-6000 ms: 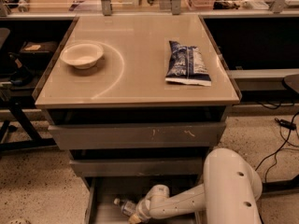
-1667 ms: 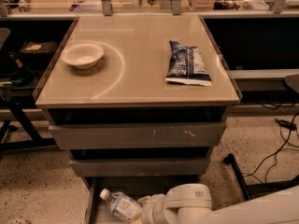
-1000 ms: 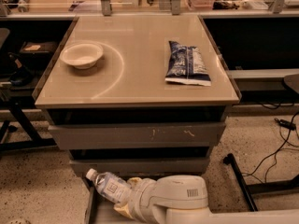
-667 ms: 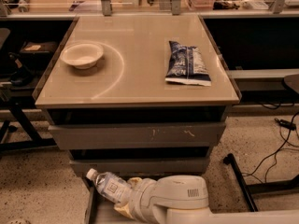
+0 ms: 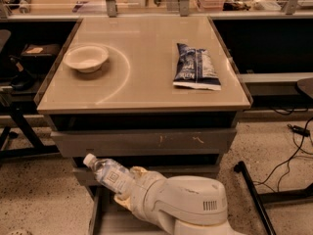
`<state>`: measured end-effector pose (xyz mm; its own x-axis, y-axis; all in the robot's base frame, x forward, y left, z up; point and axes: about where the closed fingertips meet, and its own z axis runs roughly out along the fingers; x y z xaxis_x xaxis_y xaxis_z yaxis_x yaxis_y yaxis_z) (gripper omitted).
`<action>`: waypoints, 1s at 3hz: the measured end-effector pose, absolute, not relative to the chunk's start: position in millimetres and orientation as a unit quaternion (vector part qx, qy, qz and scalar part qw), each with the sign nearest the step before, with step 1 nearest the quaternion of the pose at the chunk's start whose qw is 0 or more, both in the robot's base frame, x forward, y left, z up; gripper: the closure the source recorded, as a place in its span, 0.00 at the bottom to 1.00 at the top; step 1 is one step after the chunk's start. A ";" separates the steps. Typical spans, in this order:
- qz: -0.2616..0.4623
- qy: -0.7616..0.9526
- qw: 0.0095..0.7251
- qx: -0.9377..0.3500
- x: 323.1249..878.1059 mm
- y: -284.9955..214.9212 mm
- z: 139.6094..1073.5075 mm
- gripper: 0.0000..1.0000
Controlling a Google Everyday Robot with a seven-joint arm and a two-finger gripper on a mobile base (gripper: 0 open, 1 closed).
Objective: Pick blue plastic bottle from bottom drawer and place on counter
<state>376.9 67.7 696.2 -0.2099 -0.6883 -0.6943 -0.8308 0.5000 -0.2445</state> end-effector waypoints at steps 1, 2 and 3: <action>0.065 0.766 0.416 -0.487 393.4 70.3 727.9 1.00; 0.044 0.775 0.421 -0.469 424.4 70.0 749.5 1.00; 0.044 0.775 0.421 -0.469 424.2 70.1 749.4 1.00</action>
Offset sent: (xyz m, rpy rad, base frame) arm 0.0914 -0.0359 0.1791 -0.0492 -0.0985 -0.1412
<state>424.2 70.1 749.4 -0.2064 -0.6900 -0.6938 -0.7641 0.5565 -0.3263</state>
